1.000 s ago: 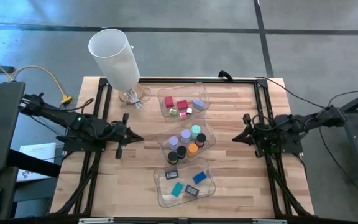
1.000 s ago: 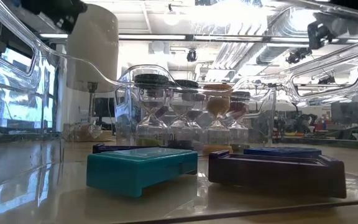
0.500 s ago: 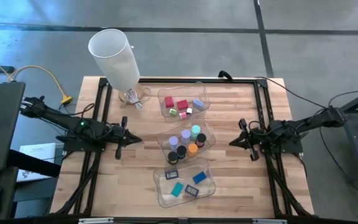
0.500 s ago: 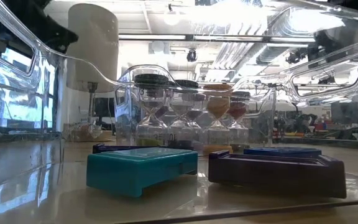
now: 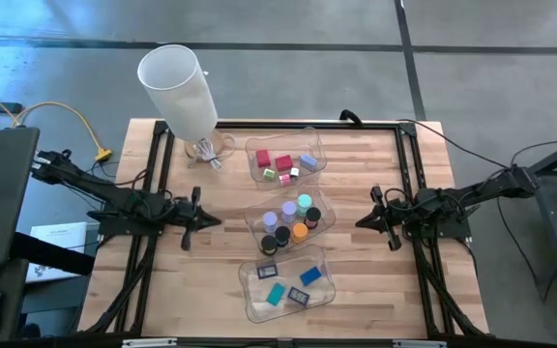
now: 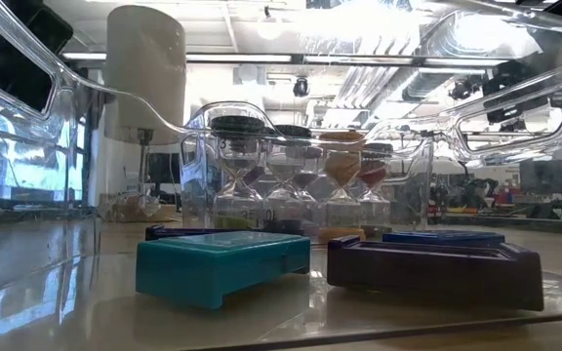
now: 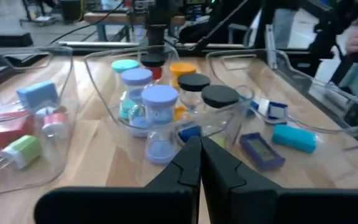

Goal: Pick & Place Office items
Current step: Return to Home Position

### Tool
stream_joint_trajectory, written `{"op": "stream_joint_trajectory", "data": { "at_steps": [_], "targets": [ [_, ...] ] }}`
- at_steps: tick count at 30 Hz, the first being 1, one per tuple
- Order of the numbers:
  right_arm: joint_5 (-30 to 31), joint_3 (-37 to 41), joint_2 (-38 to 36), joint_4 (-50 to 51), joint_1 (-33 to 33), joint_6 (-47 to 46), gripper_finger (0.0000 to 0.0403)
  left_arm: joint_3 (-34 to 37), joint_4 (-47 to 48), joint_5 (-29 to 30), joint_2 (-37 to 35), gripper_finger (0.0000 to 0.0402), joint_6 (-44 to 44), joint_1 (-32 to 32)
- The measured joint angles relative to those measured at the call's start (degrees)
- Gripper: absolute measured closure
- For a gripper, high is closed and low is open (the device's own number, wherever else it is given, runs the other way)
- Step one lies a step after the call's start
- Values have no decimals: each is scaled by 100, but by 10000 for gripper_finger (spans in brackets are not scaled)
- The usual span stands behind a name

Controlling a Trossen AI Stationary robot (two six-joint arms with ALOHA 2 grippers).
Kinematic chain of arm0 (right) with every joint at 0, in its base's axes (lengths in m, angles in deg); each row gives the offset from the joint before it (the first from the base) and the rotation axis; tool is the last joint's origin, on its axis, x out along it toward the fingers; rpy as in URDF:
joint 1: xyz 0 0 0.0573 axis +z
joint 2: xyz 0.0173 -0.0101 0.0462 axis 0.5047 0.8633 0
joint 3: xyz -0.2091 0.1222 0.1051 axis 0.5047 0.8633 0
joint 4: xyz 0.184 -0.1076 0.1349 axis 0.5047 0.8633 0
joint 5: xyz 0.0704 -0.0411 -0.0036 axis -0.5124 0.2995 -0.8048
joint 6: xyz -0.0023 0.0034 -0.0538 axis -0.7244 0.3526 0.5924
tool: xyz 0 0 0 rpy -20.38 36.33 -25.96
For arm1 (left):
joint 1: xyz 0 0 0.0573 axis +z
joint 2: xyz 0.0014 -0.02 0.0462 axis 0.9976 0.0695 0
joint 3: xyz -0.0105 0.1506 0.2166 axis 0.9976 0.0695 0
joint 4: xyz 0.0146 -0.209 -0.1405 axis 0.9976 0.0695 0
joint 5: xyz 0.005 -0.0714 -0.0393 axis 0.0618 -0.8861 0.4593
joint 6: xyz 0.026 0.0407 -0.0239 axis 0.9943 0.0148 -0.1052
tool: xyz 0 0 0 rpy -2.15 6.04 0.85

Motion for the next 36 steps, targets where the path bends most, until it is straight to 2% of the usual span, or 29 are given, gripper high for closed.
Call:
{"op": "stream_joint_trajectory", "data": {
  "at_steps": [4, 11, 16, 21, 26, 30, 36],
  "targets": [
    [24, 2, 2, 4, 0, -3, 401, 201, -399, -44, -14, 401, 84, -2],
    [60, 4, 2, 10, 0, -22, 401, 217, -302, -29, -469, 401, 516, 0],
    [42, 7, 2, 26, 0, -20, 401, 221, 436, 286, -1216, 401, 542, 0],
    [40, 7, 2, 4, 3, 40, 401, 228, 1372, 278, -2128, 401, 294, 0],
    [91, 9, 2, 6, 2, 289, 401, 232, 1485, 104, -2617, 401, 434, 0],
    [441, 11, 7, 21, 4, 251, 401, 228, 1534, 64, -2524, 401, 493, 26],
    [1394, 11, 15, 9, 2, 240, 401, 228, 1556, 68, -2467, 401, 319, 66]
  ]
}}
